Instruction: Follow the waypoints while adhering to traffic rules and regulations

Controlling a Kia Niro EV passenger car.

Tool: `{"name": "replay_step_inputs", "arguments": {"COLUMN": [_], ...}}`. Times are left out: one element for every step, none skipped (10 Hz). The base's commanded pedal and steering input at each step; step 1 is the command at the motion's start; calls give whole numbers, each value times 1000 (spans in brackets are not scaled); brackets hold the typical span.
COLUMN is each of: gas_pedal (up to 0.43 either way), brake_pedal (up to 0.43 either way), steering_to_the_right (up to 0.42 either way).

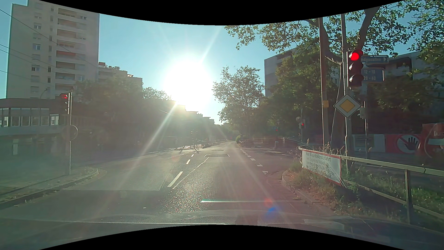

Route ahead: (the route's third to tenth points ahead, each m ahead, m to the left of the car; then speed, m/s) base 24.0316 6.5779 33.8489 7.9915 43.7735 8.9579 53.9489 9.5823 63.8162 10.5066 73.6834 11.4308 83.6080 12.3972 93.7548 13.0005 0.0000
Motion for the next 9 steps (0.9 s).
{"name": "replay_step_inputs", "arguments": {"gas_pedal": [0,0,0,0,0,0,0,0,0], "brake_pedal": [232,232,232,232,232,232,232,232,232], "steering_to_the_right": [-1,-2,-1,-2,-2,-1,-2,-1,-2]}}
